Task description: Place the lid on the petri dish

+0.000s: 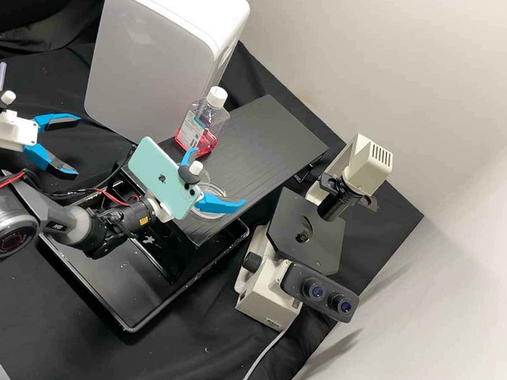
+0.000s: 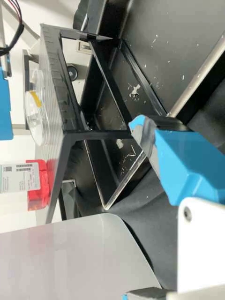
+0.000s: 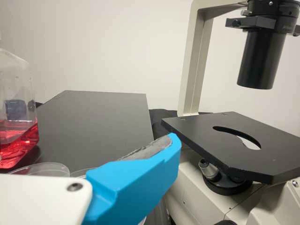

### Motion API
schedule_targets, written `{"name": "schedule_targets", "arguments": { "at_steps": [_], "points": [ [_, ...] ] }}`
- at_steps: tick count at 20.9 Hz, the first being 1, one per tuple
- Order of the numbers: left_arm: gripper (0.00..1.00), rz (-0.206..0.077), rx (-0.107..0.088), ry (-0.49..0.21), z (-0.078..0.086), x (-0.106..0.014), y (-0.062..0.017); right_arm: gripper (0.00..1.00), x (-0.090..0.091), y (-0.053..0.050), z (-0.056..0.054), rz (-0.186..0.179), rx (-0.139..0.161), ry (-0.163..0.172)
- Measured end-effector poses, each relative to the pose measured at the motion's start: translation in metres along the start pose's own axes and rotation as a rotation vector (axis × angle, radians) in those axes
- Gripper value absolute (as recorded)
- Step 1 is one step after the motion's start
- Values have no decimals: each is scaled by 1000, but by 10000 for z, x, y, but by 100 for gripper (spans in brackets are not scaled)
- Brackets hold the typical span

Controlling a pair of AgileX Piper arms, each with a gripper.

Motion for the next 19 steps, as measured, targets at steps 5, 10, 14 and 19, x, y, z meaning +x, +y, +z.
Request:
{"name": "schedule_targets", "arguments": {
  "at_steps": [5, 10, 14, 19],
  "points": [
    [100, -4, 2, -4, 16, -45, -4, 100, 0, 0, 0, 0, 0, 0],
    [100, 0, 15, -9, 37, -67, 7, 100, 0, 0, 0, 0, 0, 0],
    [100, -12, 48, -28, 95, -88, -23, 100, -16, -28, -12, -6, 0, 7],
    [100, -12, 64, -33, 111, -89, -27, 100, -132, -182, -139, -47, -31, 59]
  ]
}}
